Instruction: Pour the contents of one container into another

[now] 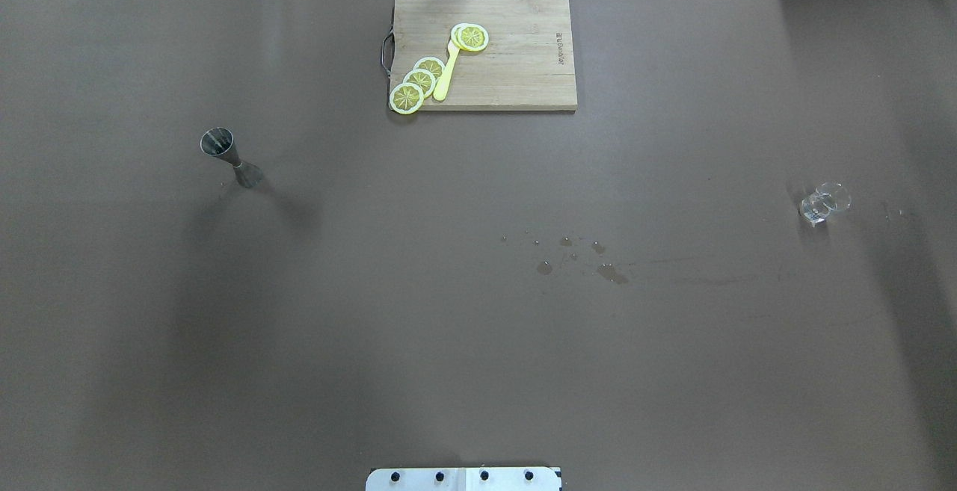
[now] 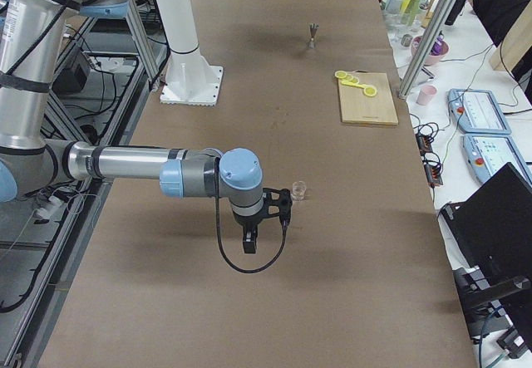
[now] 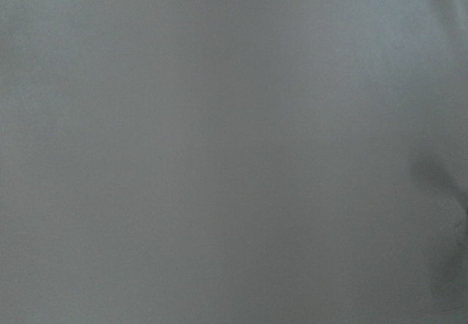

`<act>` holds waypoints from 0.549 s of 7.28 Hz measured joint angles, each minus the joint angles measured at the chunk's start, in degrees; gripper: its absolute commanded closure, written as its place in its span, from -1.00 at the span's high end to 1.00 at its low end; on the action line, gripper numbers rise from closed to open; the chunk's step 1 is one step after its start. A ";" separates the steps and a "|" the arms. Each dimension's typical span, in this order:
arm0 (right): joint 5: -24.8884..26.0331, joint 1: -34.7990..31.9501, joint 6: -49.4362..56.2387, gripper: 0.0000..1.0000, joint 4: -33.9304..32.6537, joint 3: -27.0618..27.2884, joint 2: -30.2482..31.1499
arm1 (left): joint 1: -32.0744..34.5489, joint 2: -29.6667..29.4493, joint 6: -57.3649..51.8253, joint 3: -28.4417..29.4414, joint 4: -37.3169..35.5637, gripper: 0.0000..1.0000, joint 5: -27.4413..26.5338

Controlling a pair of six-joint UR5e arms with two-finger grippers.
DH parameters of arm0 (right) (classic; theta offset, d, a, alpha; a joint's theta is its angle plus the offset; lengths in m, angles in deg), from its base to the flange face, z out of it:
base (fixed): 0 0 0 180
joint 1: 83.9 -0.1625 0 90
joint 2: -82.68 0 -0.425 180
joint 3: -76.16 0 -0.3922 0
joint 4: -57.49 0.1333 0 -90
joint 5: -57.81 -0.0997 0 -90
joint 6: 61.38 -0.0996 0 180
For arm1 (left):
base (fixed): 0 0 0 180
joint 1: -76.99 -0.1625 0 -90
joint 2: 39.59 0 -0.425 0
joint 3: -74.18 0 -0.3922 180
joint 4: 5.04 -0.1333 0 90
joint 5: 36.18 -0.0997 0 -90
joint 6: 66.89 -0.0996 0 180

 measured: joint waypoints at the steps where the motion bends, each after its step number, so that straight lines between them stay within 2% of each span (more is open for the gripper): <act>1: 0.00 0.00 0.00 1.00 0.00 0.00 0.00 | -2.03 -0.60 4.71 -0.86 2.39 0.95 -0.95; 4: 0.00 0.00 0.00 1.00 0.00 0.00 0.00 | -12.60 -3.83 22.07 -4.49 7.15 0.95 -9.33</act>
